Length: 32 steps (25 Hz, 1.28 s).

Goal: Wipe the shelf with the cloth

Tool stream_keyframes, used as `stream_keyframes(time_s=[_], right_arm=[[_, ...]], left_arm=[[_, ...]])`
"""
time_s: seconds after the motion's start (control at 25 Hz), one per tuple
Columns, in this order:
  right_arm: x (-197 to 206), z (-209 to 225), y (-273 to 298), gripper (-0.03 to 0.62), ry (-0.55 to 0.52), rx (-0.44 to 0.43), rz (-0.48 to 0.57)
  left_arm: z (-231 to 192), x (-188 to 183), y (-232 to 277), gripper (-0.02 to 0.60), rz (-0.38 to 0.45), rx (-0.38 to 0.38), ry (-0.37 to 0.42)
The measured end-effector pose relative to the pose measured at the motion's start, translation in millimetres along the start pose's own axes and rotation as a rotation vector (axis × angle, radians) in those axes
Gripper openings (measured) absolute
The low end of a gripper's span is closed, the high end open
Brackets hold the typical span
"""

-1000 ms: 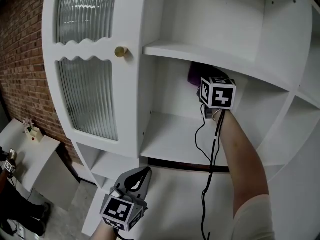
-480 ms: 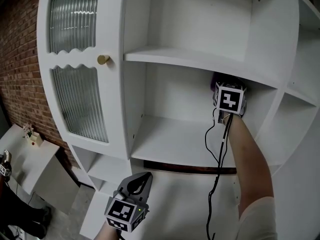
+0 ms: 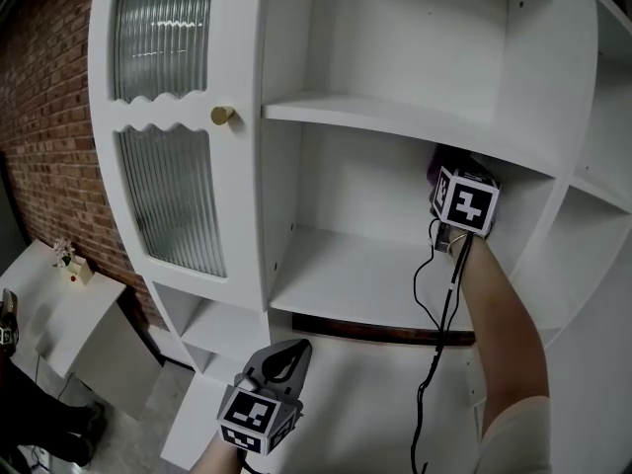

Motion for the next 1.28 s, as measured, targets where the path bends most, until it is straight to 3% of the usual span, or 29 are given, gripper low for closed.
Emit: stream_keyframes(time_s=[0.2,0.44,0.72,0.96,1.28], right_arm=[[-5,-64,-12,0.089,-0.096,-0.147,0.011],[7,-147,-12,0.09,-0.031,-0.295,-0.022],[32,-227,7,0.091,0.018,-0.412,-0.083],[40,-256,26,0.089,0.015,-0.409,-0.091],[41,-246,32,0.093,-0.019,-0.366,-0.06]], left_arm=[[-9,8,-3,0.012,-0.009,0.017,-0.031],[-30,12,-17,0.012,-0.002,0.009,0.012],[-70,20,-33,0.012,0.003,-0.029,0.004],[-92,25,-38,0.012,0.014,-0.036,-0.013],[-94,33,-39,0.012,-0.012,-0.037,-0.031]])
Point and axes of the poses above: the fingertips, and each gripper's own axes: y forward along the fingers, z to its right, x out of its underside, the point moved 5 cm from there along -y, backward along the fingers, and after that the axes turned 2 degrees about -x, right-handed, at the moved point
